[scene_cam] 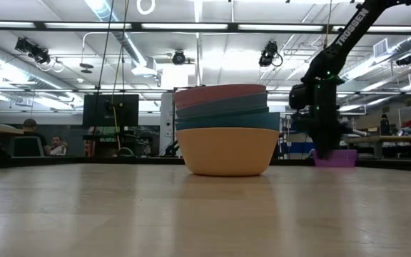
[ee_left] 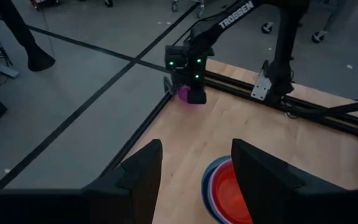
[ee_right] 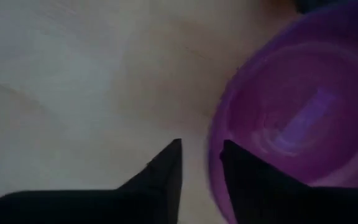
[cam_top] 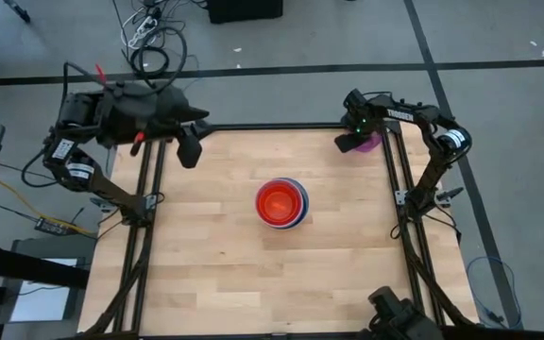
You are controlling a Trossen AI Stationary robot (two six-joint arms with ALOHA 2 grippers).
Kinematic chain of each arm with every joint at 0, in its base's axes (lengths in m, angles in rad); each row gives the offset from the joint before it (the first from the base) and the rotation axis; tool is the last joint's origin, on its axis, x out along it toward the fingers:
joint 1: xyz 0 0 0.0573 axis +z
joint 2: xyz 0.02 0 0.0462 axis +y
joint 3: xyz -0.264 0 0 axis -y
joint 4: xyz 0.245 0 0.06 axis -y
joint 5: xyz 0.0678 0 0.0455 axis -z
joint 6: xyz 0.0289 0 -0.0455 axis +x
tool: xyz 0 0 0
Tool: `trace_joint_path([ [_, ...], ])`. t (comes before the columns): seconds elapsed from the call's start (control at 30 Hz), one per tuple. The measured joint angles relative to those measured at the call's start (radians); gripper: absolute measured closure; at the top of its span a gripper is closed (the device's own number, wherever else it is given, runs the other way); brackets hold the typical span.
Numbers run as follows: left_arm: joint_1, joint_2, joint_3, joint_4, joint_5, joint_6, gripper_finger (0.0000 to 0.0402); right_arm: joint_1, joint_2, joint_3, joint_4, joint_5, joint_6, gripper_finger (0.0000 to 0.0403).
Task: Nest bowls inside each other
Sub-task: Stack the violet bowl on top of the orange bowl
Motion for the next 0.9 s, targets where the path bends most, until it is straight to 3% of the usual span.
trace_joint_path([
  [0.17,-0.013,0.000,0.000,0.000,-0.001,-0.013,0.0199,0.023,-0.026,0.000,0.022,-0.074,-0.080,0.0389],
  [0.43,-0.012,-0.018,0.000,-0.003,-0.049,0.033,0.0199,0.163,-0.143,0.081,0.007,-0.161,-0.115,0.0402],
  [0.7,-0.012,-0.038,0.000,-0.004,-0.095,0.036,0.0199,0.530,-0.311,0.202,-0.007,-0.203,-0.087,0.0403],
  [0.9,-0.012,-0.040,0.000,-0.003,-0.112,0.036,0.0199,0.859,-0.320,0.281,0.031,-0.197,0.018,0.0403],
])
